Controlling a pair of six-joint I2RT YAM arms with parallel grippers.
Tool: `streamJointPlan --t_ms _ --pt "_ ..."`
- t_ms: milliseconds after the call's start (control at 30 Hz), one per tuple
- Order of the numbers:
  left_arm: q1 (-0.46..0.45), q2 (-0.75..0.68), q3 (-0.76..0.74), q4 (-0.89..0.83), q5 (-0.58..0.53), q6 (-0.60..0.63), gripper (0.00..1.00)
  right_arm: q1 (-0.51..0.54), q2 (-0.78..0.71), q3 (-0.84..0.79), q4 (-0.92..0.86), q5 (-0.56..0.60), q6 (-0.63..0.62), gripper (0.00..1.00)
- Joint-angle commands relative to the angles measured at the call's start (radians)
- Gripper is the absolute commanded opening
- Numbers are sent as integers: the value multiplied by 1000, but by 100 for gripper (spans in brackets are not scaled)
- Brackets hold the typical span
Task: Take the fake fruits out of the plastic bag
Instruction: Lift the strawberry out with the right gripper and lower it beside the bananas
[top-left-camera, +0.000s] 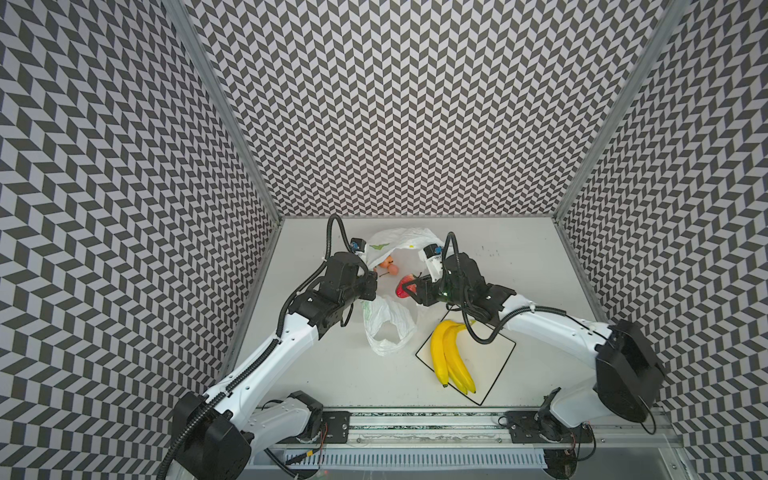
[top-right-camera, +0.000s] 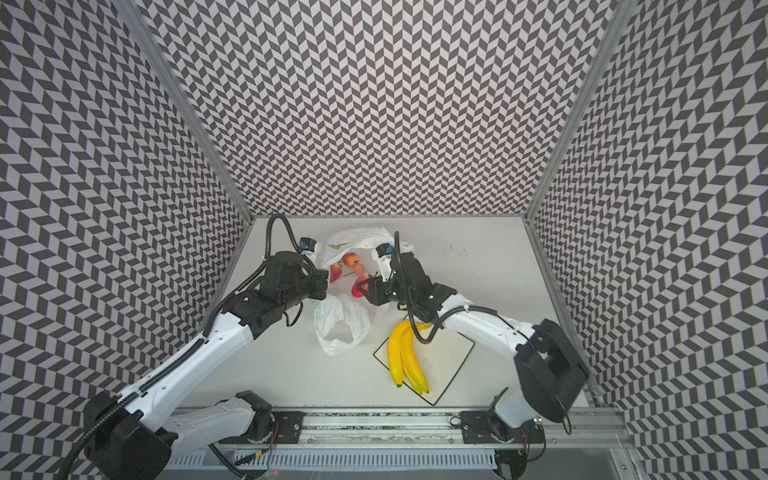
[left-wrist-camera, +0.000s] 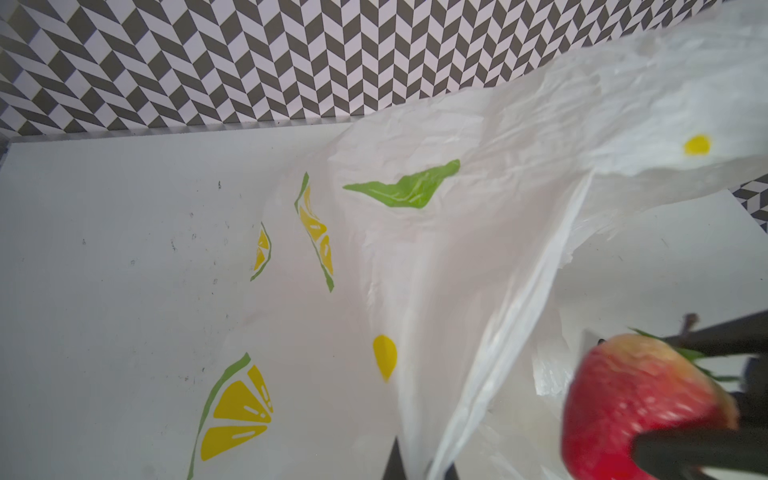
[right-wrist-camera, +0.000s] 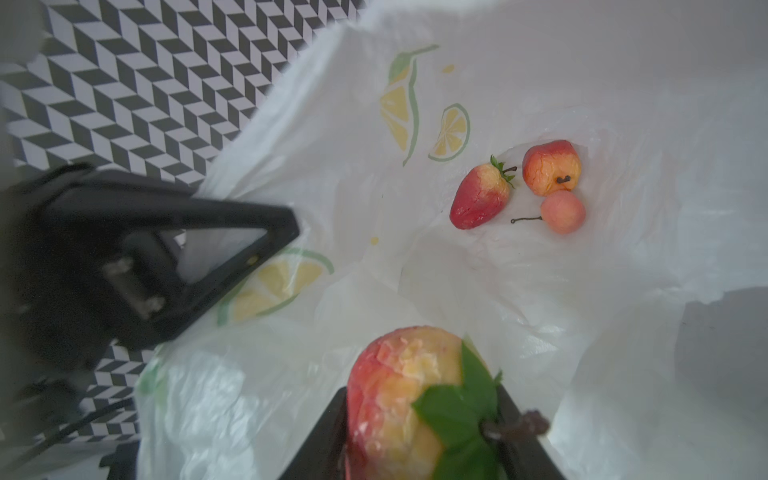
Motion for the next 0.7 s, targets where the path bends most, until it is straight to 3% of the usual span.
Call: streamJointPlan --t_ms 0,167,367,500,667 --pt "8 -13 -13 40 5 -14 0 -3 -145 -34 -192 23 -75 24" --pt "13 -11 -13 52 18 -10 0 -3 -374 -125 -499 242 -14 26" --pt "16 -7 -11 59 43 -3 0 -26 -584 -295 -693 375 270 26" --pt "17 -1 -11 66 59 3 0 -38 -595 -386 -633 347 316 26" --pt "17 2 -6 58 65 15 0 -60 -499 -459 -479 280 261 31"
